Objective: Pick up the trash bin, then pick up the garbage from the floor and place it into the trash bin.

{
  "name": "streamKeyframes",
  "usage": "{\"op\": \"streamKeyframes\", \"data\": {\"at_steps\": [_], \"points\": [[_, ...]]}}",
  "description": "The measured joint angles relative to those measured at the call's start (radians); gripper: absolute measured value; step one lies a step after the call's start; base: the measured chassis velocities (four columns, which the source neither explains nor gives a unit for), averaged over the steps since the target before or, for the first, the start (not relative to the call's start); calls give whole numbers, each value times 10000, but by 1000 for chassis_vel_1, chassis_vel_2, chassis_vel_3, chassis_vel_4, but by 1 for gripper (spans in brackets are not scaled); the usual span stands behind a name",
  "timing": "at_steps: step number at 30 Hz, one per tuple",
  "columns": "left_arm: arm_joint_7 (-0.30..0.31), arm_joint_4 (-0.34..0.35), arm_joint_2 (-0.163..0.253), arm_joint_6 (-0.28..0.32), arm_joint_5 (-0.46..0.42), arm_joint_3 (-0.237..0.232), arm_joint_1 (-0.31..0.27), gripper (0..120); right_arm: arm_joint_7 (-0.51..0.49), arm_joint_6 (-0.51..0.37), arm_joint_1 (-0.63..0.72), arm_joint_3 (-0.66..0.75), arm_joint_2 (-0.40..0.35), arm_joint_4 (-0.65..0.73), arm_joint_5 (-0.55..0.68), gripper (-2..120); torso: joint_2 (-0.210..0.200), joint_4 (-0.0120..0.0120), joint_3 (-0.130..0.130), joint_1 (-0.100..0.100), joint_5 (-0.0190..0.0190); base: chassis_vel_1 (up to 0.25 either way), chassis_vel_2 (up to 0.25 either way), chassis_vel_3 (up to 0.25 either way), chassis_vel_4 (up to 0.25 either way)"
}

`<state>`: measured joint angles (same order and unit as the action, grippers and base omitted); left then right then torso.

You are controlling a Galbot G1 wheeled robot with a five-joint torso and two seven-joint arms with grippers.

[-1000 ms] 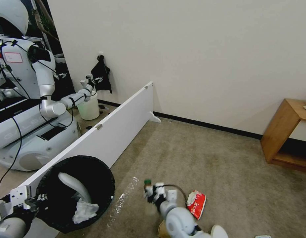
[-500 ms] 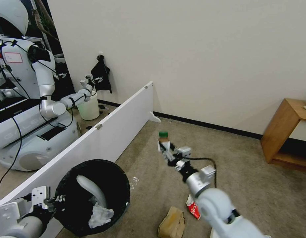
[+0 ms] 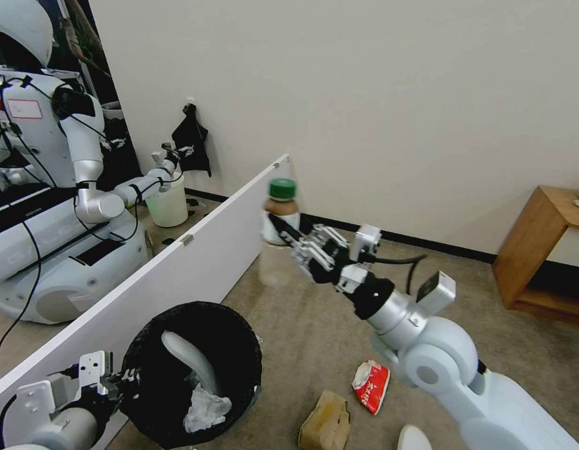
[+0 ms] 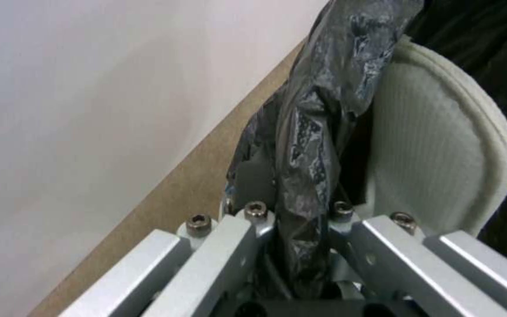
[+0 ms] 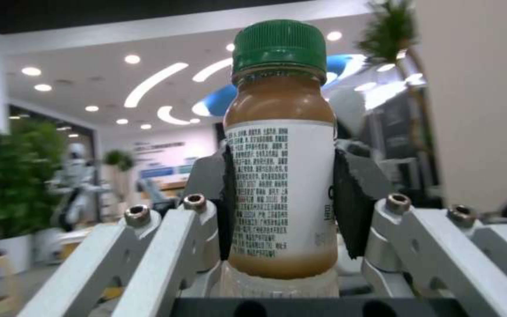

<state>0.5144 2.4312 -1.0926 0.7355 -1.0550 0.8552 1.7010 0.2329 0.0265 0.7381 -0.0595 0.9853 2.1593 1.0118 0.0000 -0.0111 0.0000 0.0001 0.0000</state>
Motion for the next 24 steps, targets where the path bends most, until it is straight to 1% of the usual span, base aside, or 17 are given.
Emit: {"op": "streamKeyframes", "data": {"at_steps": [1,2,3,4,6,8,12,14,18,24], "points": [[-4,12,-7,0,-9,20,15,3,50,23,-236,-320,139,-73,47,33,1,0,0,0,0,0,0,0,0],[-4,12,-7,0,-9,20,15,3,50,23,-236,-320,139,-73,47,33,1,0,0,0,0,0,0,0,0],[-5,17,-19,0,-14,52,27,3,108,45,-490,-725,313,-173,120,33,0,0,0,0,-1,0,0,0,0],[-5,17,-19,0,-14,52,27,3,108,45,-490,-725,313,-173,120,33,0,0,0,0,-1,0,0,0,0],[-11,19,-43,0,-44,99,37,3,147,73,-831,-1331,565,-397,149,33,0,0,0,0,-1,0,0,0,0],[-12,26,-52,0,-58,114,50,3,147,82,-924,-1563,634,-485,150,33,0,-1,0,0,-1,0,0,0,0],[-11,46,-58,0,-76,117,67,3,147,84,-953,-1776,658,-563,139,33,0,-1,0,0,-1,0,0,0,0],[8,92,-87,0,-121,118,89,3,179,133,-907,-2194,635,-794,-103,33,0,-4,0,0,-1,0,0,0,0],[38,121,-95,0,-173,116,99,3,207,178,-866,-2365,665,-929,-212,33,0,-4,0,0,-1,0,0,0,0],[143,222,-98,0,-354,169,195,3,313,288,-728,-2926,863,-1473,-692,33,0,-1,0,0,0,0,0,0,0]]}}
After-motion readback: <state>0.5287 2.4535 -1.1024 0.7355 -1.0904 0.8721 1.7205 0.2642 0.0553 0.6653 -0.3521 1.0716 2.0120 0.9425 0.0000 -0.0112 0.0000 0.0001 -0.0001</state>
